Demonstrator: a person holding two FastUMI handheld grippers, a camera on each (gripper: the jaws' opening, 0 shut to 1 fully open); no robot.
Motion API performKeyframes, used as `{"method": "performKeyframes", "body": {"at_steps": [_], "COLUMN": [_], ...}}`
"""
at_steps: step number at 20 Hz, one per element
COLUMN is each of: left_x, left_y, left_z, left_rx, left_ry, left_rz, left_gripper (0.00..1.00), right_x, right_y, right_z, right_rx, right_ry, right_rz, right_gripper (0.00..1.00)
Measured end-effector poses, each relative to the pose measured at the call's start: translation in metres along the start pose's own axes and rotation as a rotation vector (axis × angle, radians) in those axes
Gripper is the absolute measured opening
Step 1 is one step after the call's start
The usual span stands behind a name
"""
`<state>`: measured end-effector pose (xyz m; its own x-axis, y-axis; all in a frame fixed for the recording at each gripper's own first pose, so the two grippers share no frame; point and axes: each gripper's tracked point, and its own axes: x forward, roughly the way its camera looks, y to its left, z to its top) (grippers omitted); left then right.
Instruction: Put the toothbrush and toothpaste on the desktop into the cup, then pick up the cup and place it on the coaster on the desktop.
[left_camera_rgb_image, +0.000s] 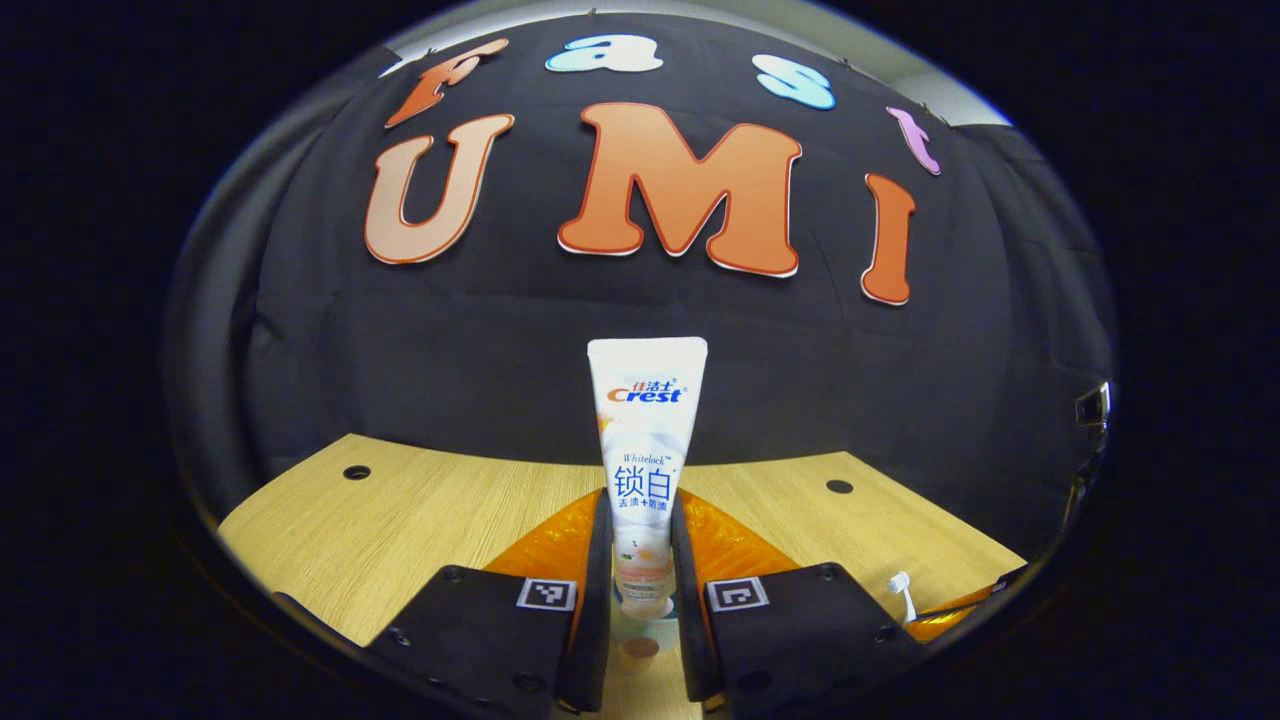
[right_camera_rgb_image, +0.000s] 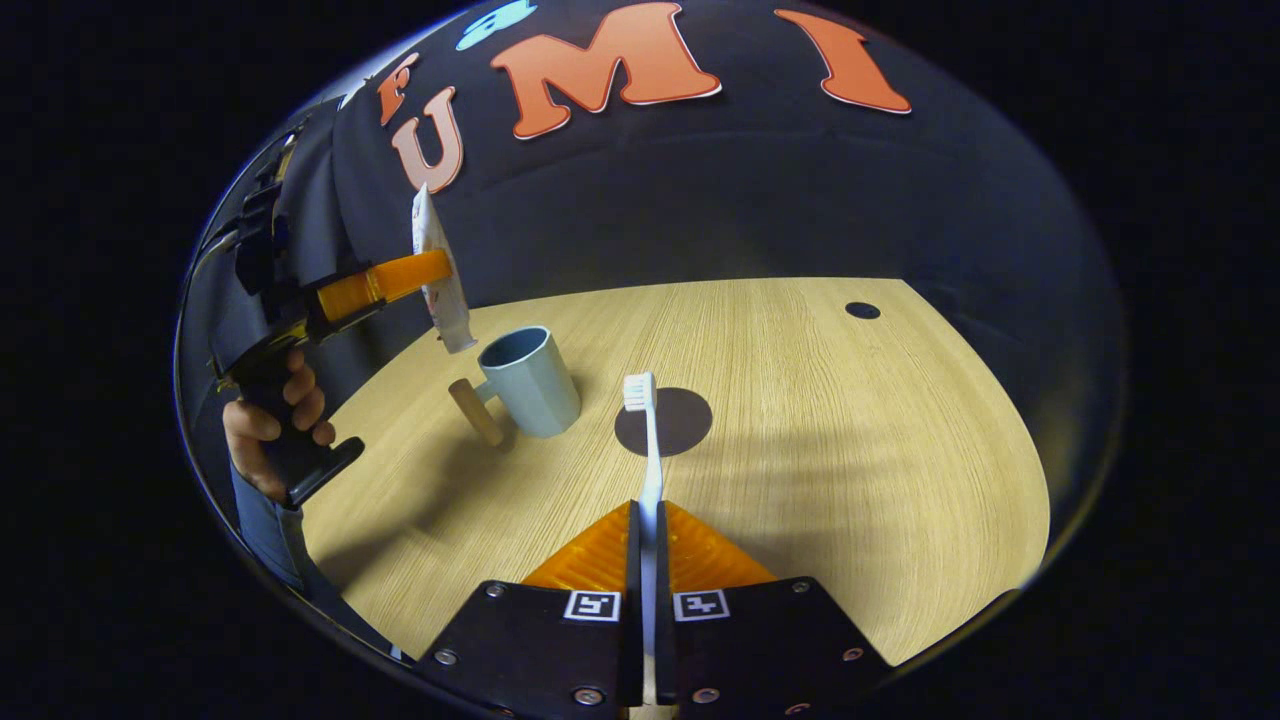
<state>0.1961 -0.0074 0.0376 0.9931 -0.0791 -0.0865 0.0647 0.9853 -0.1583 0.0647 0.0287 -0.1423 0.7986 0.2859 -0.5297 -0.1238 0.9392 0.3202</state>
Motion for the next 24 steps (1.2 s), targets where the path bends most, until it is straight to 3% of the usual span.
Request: {"method": "performKeyframes", "body": {"at_steps": [1, 2, 4, 17, 24], "left_x": [0.007, 0.015, 0.022, 0.049, 0.039], "left_y": [0.002, 0.004, 0.009, -0.005, -0.013], "left_z": [0.002, 0.003, -0.006, -0.057, -0.078], "left_rx": [-0.012, -0.015, -0.022, -0.019, -0.001], "left_ry": [-0.027, -0.035, -0.031, 0.016, 0.072], "left_rz": [0.015, 0.019, 0.021, -0.046, -0.095], "left_gripper": [0.34, 0.26, 0.24, 0.25, 0.36], "right_x": [0.0, -0.001, 0.001, 0.003, 0.001], "right_y": [-0.001, 0.001, 0.0, 0.002, 0.007], "right_z": [0.002, 0.002, 0.004, 0.019, 0.03], "right_rx": [-0.003, -0.001, 0.006, 0.032, 0.053], "right_ry": [-0.01, -0.017, -0.025, -0.108, -0.142], "right_rz": [-0.001, 0.002, 0.009, 0.039, 0.055], "right_gripper": [0.05, 0.05, 0.05, 0.05, 0.05]}}
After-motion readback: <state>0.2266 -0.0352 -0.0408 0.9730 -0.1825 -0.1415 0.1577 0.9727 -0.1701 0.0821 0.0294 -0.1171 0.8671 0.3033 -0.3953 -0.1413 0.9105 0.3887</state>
